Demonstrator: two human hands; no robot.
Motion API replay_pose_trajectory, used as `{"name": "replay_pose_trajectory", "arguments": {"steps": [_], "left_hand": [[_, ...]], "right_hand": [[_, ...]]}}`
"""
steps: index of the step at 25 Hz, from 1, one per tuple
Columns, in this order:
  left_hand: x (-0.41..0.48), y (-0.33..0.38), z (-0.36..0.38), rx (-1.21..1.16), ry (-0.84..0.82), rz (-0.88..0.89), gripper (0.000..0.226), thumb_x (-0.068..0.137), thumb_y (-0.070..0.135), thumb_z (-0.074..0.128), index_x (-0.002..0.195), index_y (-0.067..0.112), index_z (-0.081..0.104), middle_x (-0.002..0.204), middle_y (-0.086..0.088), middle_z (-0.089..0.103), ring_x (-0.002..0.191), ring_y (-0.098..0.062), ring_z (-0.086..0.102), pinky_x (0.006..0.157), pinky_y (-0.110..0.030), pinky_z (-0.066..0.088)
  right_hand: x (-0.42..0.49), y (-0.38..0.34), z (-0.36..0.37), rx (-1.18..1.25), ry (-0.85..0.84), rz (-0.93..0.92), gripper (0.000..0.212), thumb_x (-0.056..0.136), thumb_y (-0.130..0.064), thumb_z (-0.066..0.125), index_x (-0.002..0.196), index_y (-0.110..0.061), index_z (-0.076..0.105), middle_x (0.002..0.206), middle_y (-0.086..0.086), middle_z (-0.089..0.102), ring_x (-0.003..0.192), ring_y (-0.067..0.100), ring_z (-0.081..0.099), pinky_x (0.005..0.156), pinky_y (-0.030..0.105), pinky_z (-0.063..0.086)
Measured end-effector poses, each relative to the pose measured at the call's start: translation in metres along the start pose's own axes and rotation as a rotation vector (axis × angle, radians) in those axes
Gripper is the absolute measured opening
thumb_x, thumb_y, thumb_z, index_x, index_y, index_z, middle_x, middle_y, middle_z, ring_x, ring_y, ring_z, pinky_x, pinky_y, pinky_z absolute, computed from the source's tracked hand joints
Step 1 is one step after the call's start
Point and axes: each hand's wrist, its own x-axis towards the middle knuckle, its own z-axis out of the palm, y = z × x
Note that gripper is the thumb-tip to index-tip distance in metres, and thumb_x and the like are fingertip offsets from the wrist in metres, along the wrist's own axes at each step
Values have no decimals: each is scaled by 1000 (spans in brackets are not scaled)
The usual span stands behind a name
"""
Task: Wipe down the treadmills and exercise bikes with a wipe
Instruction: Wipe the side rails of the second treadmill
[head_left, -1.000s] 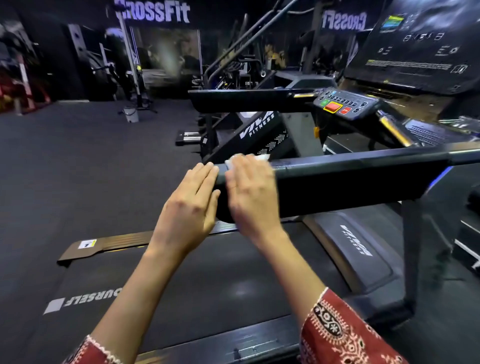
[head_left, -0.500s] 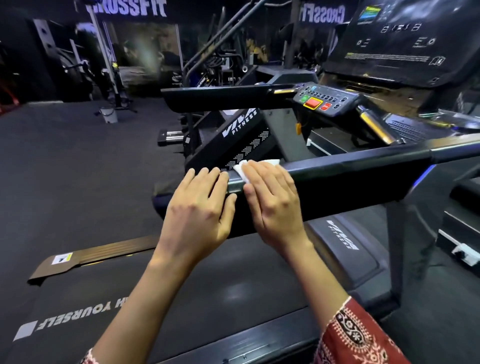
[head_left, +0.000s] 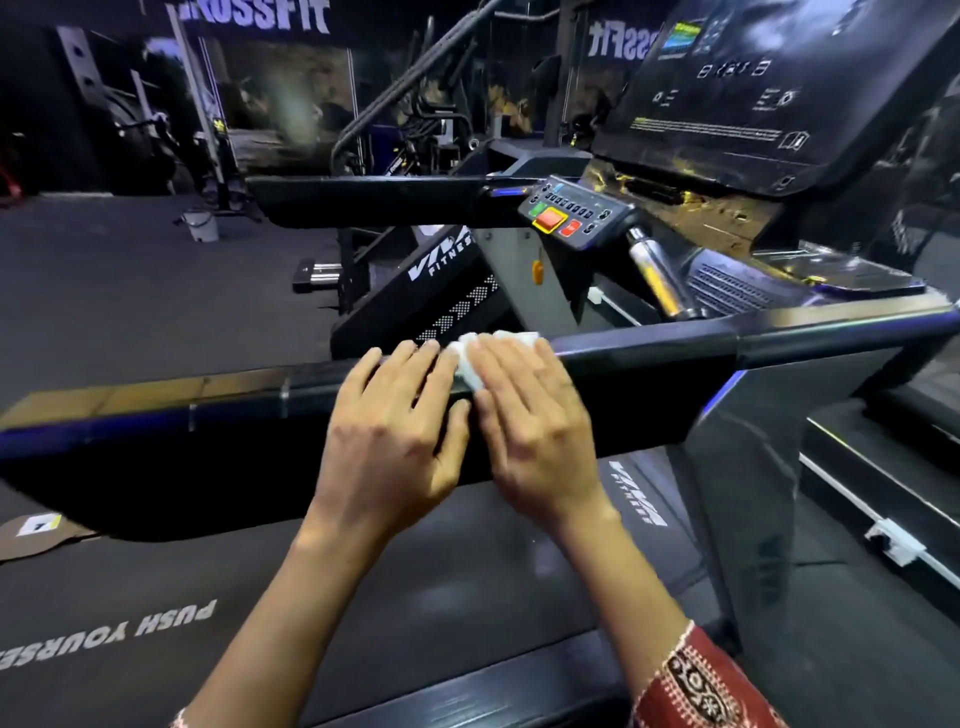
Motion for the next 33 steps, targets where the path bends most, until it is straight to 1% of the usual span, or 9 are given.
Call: {"name": "replay_pose_trajectory", "arguments": {"steps": [3, 6, 11, 16, 20, 22, 27, 31, 33], "left_hand": [[6, 23, 14, 31, 37, -45, 39, 89, 23, 50, 112, -3, 66, 115, -20, 66, 106, -35, 64, 98, -46, 40], [18, 50, 31, 46, 35, -51, 39, 89, 24, 49, 112, -3, 66, 114, -20, 66, 105, -35, 64, 98, -46, 40], [33, 84, 50, 61, 14, -37, 41, 91, 27, 49, 115, -2, 65, 117, -20, 65, 108, -35, 63, 98, -47, 40], [40, 107, 61, 95, 33, -43, 39, 91, 26, 51, 116, -2, 65, 118, -20, 64, 108, -35, 62, 99, -48, 39], [54, 130, 74, 64, -2, 4, 41, 90, 26, 50, 115, -3, 65, 117, -21, 64, 107, -36, 63, 98, -47, 40], [59, 137, 77, 40, -23, 25, 41, 90, 25, 50, 116, -3, 65, 118, -21, 64, 107, -36, 63, 98, -46, 39], [65, 144, 78, -10, -77, 43, 42, 89, 25, 48, 117, -2, 64, 118, -21, 64, 107, -37, 62, 100, -43, 37], [75, 154, 84, -60, -109, 66, 44, 88, 26, 45, 115, -2, 64, 116, -21, 64, 105, -37, 62, 97, -45, 38], [79, 160, 88, -81, -113, 81, 45, 87, 27, 45, 115, -2, 64, 116, -20, 64, 105, -37, 62, 96, -44, 37]], "right_hand": [[-11, 100, -41, -91, 48, 168, 40, 102, -12, 30, 122, 1, 62, 123, 16, 62, 116, 35, 54, 106, 48, 36], [-11, 121, -54, -102, 161, 368, 34, 98, -5, 34, 113, 1, 64, 114, 14, 62, 107, 37, 53, 103, 45, 35], [-21, 108, -45, -36, -22, -20, 45, 104, -20, 27, 128, 1, 58, 132, 15, 58, 126, 27, 50, 112, 45, 30], [-33, 197, -85, -146, 98, 338, 38, 99, -9, 34, 126, 3, 58, 126, 18, 60, 118, 36, 52, 111, 49, 29], [-29, 151, -70, 27, -17, 73, 41, 100, -12, 32, 129, 3, 56, 133, 16, 57, 126, 33, 49, 114, 45, 27], [-33, 181, -81, -51, -52, -2, 42, 100, -13, 31, 131, 0, 56, 134, 15, 56, 128, 29, 48, 115, 44, 27], [-28, 218, -95, -150, 137, 440, 36, 99, -10, 34, 118, 6, 60, 125, 23, 58, 116, 40, 52, 114, 39, 24], [-21, 168, -80, 8, -47, 152, 37, 98, -14, 37, 121, 1, 62, 126, 16, 60, 119, 31, 54, 113, 41, 27], [-23, 196, -91, -58, -87, 164, 43, 103, -26, 32, 124, -4, 62, 127, 11, 61, 121, 24, 52, 113, 42, 26]]}}
